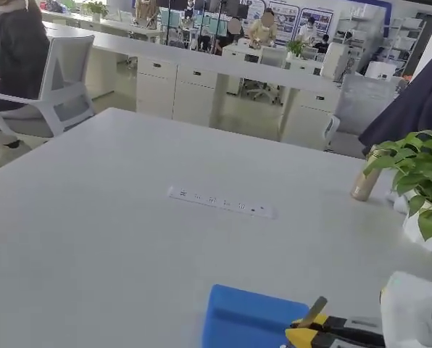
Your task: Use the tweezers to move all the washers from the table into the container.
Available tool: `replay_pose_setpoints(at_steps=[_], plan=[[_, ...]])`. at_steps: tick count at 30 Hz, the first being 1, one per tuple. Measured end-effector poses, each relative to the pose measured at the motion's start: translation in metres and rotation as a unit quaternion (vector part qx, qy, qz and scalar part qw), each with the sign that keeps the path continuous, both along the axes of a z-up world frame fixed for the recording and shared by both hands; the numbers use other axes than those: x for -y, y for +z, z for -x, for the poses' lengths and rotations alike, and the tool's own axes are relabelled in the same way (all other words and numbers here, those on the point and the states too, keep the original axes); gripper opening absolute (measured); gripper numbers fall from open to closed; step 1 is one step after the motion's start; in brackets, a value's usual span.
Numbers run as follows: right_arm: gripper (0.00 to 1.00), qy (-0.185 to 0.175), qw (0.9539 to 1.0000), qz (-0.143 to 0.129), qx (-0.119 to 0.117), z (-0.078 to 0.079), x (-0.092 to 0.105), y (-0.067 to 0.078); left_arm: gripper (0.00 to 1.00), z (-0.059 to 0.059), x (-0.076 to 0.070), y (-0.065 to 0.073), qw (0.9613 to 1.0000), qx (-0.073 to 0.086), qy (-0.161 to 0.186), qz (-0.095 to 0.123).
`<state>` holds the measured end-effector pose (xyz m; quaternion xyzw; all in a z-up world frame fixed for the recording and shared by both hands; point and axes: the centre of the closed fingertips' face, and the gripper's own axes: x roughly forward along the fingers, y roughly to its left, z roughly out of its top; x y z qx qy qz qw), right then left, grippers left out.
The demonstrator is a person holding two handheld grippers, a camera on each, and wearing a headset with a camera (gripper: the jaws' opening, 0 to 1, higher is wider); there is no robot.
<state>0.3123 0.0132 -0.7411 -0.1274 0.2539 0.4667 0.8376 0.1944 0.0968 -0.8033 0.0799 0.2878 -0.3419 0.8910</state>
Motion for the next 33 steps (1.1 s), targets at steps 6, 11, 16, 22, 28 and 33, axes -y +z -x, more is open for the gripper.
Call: replay_pose_setpoints(at_steps=[6, 11, 16, 22, 28, 33], plan=[[0.03, -0.023, 0.9996, -0.005, -0.015, -0.015, 0.002, -0.008, 0.9, 0.0, 0.001, 0.002, 1.0, 0.004, -0.001, 0.004], [0.03, -0.04, 0.9987, -0.001, -0.031, -0.024, 0.006, -0.023, 0.9, 0.0, 0.003, 0.004, 0.9999, 0.006, -0.005, 0.008], [0.03, -0.049, 0.9977, 0.008, -0.046, -0.031, 0.011, -0.042, 0.91, -0.001, 0.0, 0.004, 0.9999, 0.004, 0.002, 0.012], [0.03, -0.054, 0.997, 0.013, -0.053, -0.04, 0.013, -0.054, 0.91, -0.002, -0.001, 0.004, 0.9999, 0.005, 0.008, 0.012], [0.03, -0.061, 0.9962, 0.02, -0.058, -0.05, 0.017, -0.067, 0.91, -0.003, -0.002, 0.004, 0.9998, 0.005, 0.011, 0.017], [0.03, -0.065, 0.9959, 0.019, -0.061, -0.048, 0.018, -0.068, 0.91, -0.005, -0.001, 0.009, 0.9994, 0.015, 0.014, 0.026]])
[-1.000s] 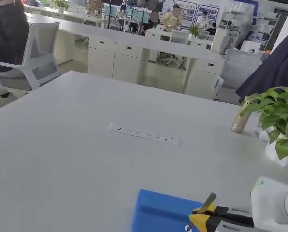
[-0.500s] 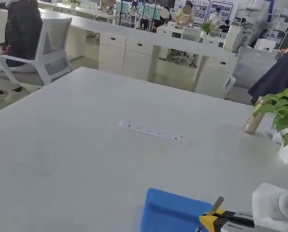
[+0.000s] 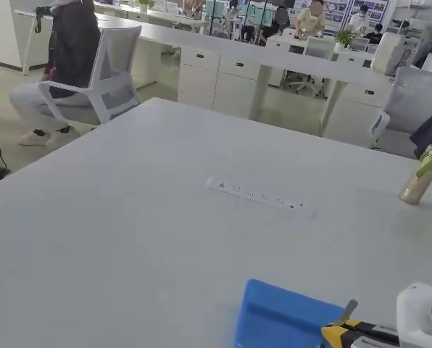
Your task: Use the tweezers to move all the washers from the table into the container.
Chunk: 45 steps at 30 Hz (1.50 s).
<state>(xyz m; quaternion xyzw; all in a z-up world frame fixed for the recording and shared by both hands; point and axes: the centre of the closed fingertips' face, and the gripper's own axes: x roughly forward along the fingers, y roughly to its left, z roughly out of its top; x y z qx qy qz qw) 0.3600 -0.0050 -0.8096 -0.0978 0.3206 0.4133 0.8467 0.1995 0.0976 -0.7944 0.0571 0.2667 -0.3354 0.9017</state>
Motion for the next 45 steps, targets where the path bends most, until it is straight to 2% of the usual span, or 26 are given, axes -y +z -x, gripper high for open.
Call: replay_pose_setpoints(at_steps=[11, 18, 33, 41, 45], plan=[[0.03, 0.002, 1.0, -0.005, 0.001, -0.001, 0.002, -0.002, 0.91, -0.003, 0.0, 0.006, 0.9999, 0.012, 0.005, 0.011], [0.04, 0.003, 0.9999, -0.014, 0.009, 0.002, -0.003, 0.005, 0.92, -0.003, 0.001, 0.007, 0.9998, 0.015, 0.005, 0.013], [0.03, 0.014, 0.9981, -0.044, 0.041, 0.031, -0.019, 0.049, 0.91, -0.003, 0.0, 0.006, 0.9998, 0.015, 0.005, 0.012], [0.03, 0.03, 0.997, -0.061, 0.038, 0.054, -0.027, 0.059, 0.9, -0.002, 0.001, 0.005, 0.9998, 0.014, 0.002, 0.01], [0.03, 0.039, 0.9971, -0.056, 0.034, 0.063, -0.028, 0.055, 0.9, -0.002, 0.001, 0.004, 0.9999, 0.012, 0.002, 0.01]])
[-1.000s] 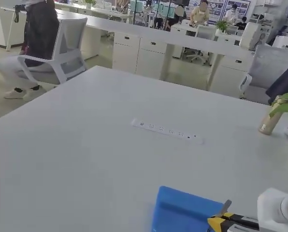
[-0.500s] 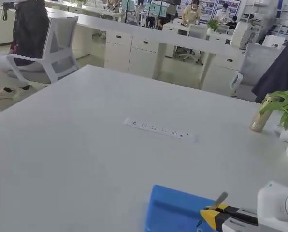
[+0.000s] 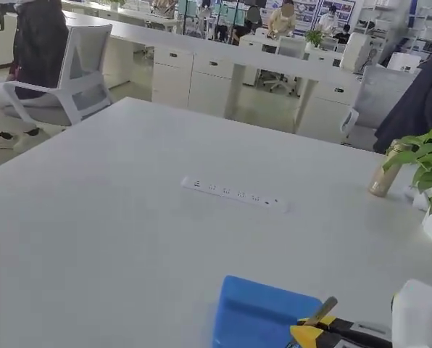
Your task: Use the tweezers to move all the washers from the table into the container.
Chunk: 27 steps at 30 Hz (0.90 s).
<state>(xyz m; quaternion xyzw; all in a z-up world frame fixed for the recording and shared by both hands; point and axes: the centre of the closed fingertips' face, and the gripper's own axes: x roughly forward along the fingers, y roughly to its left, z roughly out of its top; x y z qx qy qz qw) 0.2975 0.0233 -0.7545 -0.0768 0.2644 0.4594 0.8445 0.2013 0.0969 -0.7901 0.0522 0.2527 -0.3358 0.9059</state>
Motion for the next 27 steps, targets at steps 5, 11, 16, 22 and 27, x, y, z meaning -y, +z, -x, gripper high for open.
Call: replay_pose_setpoints(at_steps=[5, 11, 16, 22, 27], plan=[[0.03, 0.009, 0.9999, -0.005, -0.011, 0.009, 0.0, -0.007, 0.9, 0.0, 0.0, -0.001, 1.0, -0.001, 0.0, -0.001], [0.03, 0.014, 0.9994, 0.003, -0.032, 0.02, 0.003, -0.021, 0.89, 0.0, -0.001, -0.001, 1.0, -0.002, -0.001, -0.003], [0.03, 0.016, 0.9987, 0.014, -0.046, 0.027, 0.005, -0.037, 0.88, 0.0, -0.001, -0.002, 1.0, -0.004, -0.002, -0.003], [0.03, 0.006, 0.9974, 0.012, -0.071, 0.035, 0.003, -0.053, 0.88, 0.001, 0.0, -0.003, 1.0, -0.007, -0.004, -0.006], [0.03, 0.004, 0.9968, 0.014, -0.079, 0.036, 0.005, -0.06, 0.88, 0.002, 0.0, -0.003, 0.9999, -0.008, -0.004, -0.006]])
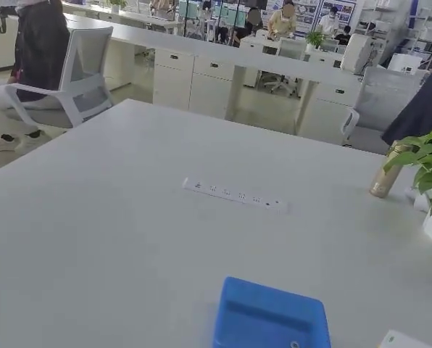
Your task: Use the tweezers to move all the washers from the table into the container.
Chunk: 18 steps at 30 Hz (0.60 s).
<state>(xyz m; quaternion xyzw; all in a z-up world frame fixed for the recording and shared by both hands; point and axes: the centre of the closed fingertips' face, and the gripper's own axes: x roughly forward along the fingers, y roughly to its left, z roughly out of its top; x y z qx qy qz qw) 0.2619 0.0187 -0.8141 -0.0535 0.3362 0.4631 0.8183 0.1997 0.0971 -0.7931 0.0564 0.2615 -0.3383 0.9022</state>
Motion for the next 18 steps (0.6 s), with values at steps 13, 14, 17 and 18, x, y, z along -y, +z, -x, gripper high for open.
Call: replay_pose_setpoints(at_steps=[13, 14, 17, 18], plan=[[0.04, -0.005, 1.0, 0.003, 0.005, 0.0005, -0.0031, -0.0029, 0.87, 0.001, 0.0014, -0.0018, 1.0, -0.005, -0.004, -0.001], [0.04, -0.003, 1.0, 0.004, 0.007, 0.0014, -0.0039, -0.0025, 0.87, 0.0012, 0.0016, -0.002, 1.0, -0.005, -0.005, -0.001], [0.04, 0.015, 0.9993, 0.021, 0.028, 0.0031, -0.0042, -0.0026, 0.87, 0.0016, 0.0021, -0.0021, 1.0, -0.005, -0.007, -0.001], [0.04, 0.024, 0.9987, 0.027, 0.035, 0.0023, -0.0039, -0.0038, 0.87, 0.0018, 0.0025, -0.0022, 1.0, -0.006, -0.008, -0.001]])
